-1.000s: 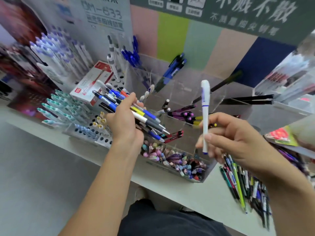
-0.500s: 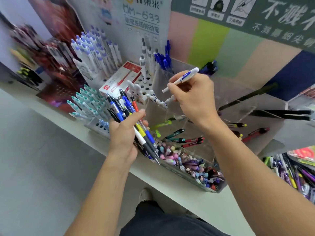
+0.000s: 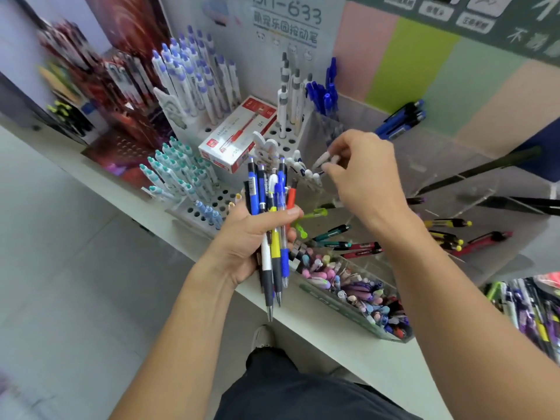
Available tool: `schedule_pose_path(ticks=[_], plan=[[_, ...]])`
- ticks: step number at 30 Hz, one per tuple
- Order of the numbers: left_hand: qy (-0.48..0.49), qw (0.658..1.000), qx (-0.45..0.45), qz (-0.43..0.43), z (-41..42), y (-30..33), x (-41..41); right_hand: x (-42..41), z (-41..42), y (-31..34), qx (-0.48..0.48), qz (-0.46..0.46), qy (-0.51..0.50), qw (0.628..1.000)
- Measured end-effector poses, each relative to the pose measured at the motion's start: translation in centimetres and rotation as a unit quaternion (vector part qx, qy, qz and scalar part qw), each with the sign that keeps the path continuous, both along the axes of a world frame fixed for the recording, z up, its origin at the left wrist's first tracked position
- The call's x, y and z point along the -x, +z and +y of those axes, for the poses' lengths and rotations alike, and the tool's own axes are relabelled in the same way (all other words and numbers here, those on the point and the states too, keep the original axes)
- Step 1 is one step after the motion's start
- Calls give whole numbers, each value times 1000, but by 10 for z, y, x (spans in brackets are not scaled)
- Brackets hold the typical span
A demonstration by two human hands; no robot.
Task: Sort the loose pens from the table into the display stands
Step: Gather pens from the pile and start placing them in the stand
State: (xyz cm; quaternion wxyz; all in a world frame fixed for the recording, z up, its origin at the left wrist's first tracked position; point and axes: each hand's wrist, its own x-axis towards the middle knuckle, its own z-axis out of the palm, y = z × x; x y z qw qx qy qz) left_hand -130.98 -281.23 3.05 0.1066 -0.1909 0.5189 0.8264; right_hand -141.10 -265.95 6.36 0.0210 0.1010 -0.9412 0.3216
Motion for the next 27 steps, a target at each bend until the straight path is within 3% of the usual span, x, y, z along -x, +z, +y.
schedule_pose_path(ticks=[3, 7, 11, 14, 23, 27], plan=[[-43, 999, 20, 7, 5, 3, 0, 5, -2, 5, 39, -21, 48, 998], [-92, 994, 53, 29, 21, 6, -1, -12, 34, 28, 105, 7, 20, 994], [-158, 982, 74, 71, 50, 12, 0, -46, 76, 41, 170, -139, 81, 972], [-196, 972, 101, 79, 74, 16, 4, -53, 94, 33, 185, -141, 64, 971], [-272, 959, 70, 48, 120, 17, 10, -56, 143, 35, 85, -136, 4, 987], [-271, 959, 64, 42, 130, 15, 7, -53, 150, 38, 114, -180, -18, 977]])
